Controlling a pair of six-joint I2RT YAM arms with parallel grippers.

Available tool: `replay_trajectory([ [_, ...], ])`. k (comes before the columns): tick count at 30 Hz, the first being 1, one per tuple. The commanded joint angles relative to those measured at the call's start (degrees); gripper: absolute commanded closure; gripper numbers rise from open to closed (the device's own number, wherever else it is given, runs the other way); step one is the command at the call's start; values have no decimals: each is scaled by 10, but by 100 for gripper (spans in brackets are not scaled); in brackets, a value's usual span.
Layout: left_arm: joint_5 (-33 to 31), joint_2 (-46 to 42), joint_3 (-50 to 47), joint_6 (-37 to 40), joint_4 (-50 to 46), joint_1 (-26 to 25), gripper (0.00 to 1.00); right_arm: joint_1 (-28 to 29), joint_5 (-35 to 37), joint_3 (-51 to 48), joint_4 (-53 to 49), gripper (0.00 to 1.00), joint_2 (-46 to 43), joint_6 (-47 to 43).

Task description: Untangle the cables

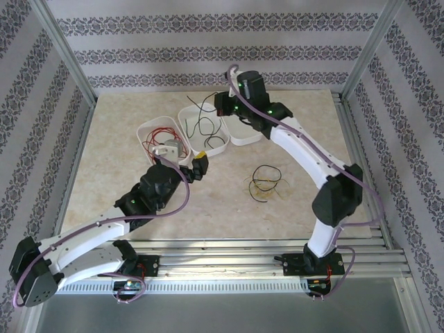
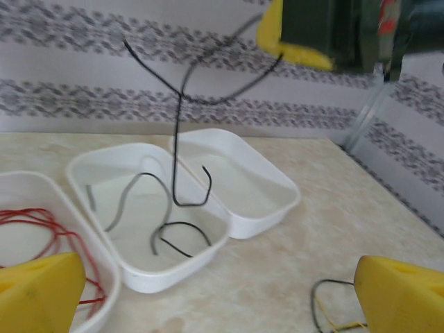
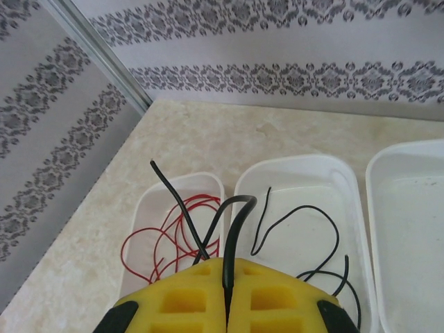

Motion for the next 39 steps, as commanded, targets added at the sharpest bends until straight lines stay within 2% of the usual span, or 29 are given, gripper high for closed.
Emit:
replay_trajectory([
  [1, -48, -26, 7, 19, -66, 16, 1, 14, 56, 42, -10, 100, 38, 21],
  [7, -53, -44, 1, 13, -79, 29, 1, 13, 82, 67, -23, 100, 100, 51],
  [13, -21, -32, 8, 1, -85, 47, 1, 11, 145, 128, -60, 100, 183, 41],
  [19, 5, -25, 9, -14, -89, 61, 1, 18, 140, 183, -87, 100, 255, 27],
  [27, 43, -9, 8, -26, -81, 72, 1, 27, 180, 210, -133, 100, 309, 12],
  [34, 59, 9, 5, -36, -65, 75, 1, 28, 161, 186, -141, 100, 314, 10],
  [39, 71, 26, 10, -40, -59, 75, 1, 28, 149, 166, -134, 84, 301, 7],
])
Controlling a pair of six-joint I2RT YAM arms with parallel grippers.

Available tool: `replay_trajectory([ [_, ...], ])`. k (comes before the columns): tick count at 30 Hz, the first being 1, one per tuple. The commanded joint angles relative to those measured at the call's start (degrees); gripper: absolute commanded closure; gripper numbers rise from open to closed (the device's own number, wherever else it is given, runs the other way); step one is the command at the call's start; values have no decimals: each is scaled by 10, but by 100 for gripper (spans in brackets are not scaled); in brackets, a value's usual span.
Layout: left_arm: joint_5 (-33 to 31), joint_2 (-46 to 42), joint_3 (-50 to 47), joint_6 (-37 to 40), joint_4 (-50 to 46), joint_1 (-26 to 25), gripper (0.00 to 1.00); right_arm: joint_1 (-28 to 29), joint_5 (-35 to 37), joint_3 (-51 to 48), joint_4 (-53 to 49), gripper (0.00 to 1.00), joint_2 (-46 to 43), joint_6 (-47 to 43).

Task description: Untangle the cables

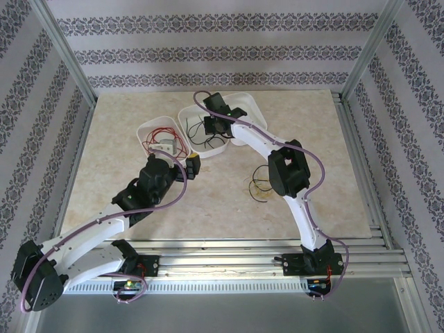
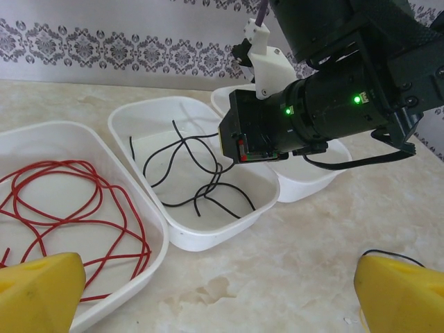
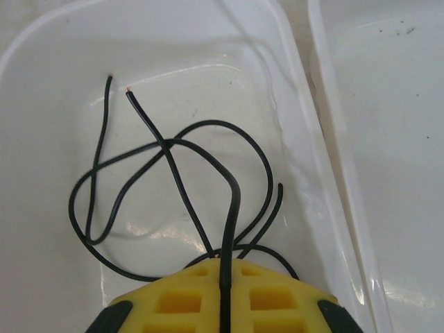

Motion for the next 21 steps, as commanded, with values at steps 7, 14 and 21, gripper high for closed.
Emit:
replay_trajectory([
  [7, 24, 18, 13, -17, 21, 9, 1, 7, -2, -32, -2, 62, -58, -20],
  [14, 31, 29, 21, -15, 22, 9, 1, 7, 37, -129, 25, 58, -151, -8],
  [21, 58, 80, 56, -10, 6, 9, 1, -10, 52, -274, 39, 56, -289, 4],
])
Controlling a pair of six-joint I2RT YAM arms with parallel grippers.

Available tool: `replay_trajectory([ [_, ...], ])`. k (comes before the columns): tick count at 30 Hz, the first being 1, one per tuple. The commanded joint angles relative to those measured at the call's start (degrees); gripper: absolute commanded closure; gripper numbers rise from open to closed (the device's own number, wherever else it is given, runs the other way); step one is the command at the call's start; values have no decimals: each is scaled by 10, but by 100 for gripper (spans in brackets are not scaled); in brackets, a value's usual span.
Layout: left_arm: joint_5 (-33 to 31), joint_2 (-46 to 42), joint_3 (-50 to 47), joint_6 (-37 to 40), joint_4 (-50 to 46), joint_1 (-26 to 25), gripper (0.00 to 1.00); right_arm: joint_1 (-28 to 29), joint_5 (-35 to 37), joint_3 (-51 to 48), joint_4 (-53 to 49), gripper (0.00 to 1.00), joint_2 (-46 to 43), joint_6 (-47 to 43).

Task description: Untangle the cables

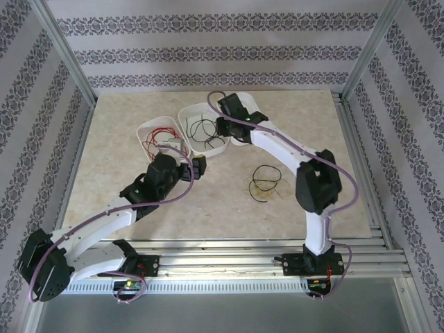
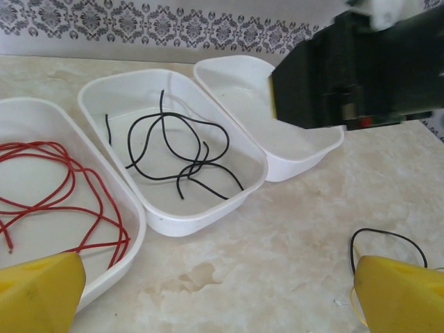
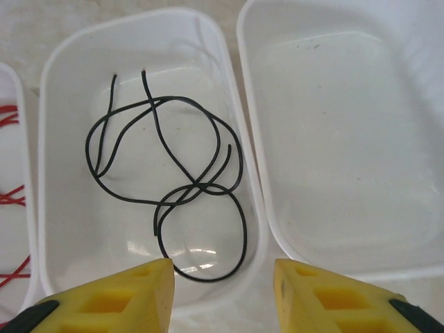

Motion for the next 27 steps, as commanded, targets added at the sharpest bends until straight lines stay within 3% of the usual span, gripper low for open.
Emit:
replay_trajectory([
  [1, 26, 28, 36, 0, 0, 6, 1, -14, 21, -72, 4, 56, -76, 18],
  [9, 118, 154, 113, 9, -8, 4, 1, -115, -33, -313, -18, 56, -280, 70],
  [12, 160, 236, 180, 24, -34, 3, 0, -165, -54, -391, -33, 55, -353, 81],
  [16, 227, 359, 287, 47, -47, -2, 6, -246, -108, -464, -40, 54, -418, 79],
  [22, 285, 499, 427, 64, -63, -17, 11, -318, -190, -490, -29, 57, -403, 50],
  [27, 293, 541, 463, 54, -61, -21, 11, -329, -235, -489, 7, 62, -335, 35],
])
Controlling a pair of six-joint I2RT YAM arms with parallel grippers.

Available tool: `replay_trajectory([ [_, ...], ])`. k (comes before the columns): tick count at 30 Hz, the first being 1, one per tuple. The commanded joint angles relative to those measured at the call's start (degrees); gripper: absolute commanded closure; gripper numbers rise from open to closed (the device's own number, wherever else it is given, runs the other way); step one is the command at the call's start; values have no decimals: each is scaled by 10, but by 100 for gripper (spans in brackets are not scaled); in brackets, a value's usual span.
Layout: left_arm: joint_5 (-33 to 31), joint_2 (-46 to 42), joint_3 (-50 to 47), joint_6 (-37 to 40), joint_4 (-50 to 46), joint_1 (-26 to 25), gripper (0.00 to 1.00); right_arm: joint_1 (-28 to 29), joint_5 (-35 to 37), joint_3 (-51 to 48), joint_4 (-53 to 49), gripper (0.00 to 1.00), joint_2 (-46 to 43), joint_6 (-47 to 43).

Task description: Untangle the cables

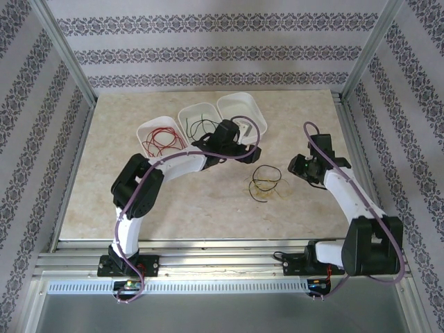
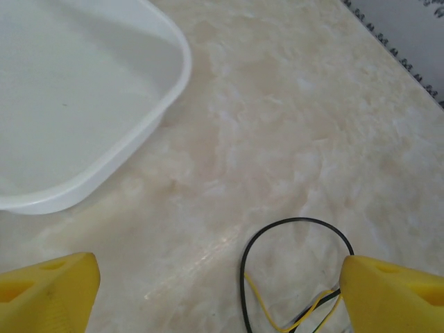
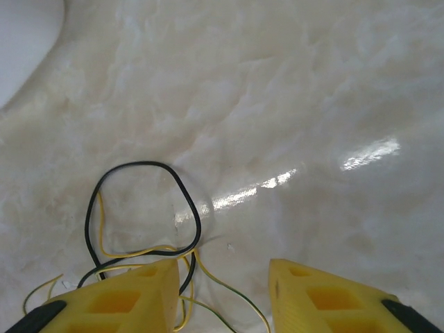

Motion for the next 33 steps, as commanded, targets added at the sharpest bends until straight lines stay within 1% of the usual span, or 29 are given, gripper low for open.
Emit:
replay_trajectory([
  [1, 22, 4, 16, 4, -9, -5, 11, -2, -56, -5, 32, 63, 43, -20],
  [8, 24, -4, -15, -9, -3, -7, 11, -2, -63, 43, 31, 66, 143, -50],
  [13, 29, -8, -33, -15, 1, -9, 10, 12, -56, 63, 31, 67, 180, -62],
  [17, 32, -9, -45, -22, 8, -10, 10, 36, -31, 84, 20, 67, 204, -72],
  [25, 39, -14, -61, -32, 20, -12, 10, 54, 2, 107, 2, 68, 252, -86],
  [28, 37, -16, -63, -31, 16, -15, 10, 65, 8, 112, -1, 71, 268, -91],
  [30, 32, -16, -64, -25, 7, -19, 10, 73, 14, 114, -2, 76, 275, -92],
  [33, 25, -16, -64, -13, -13, -28, 10, 87, 36, 123, -12, 86, 278, -97],
])
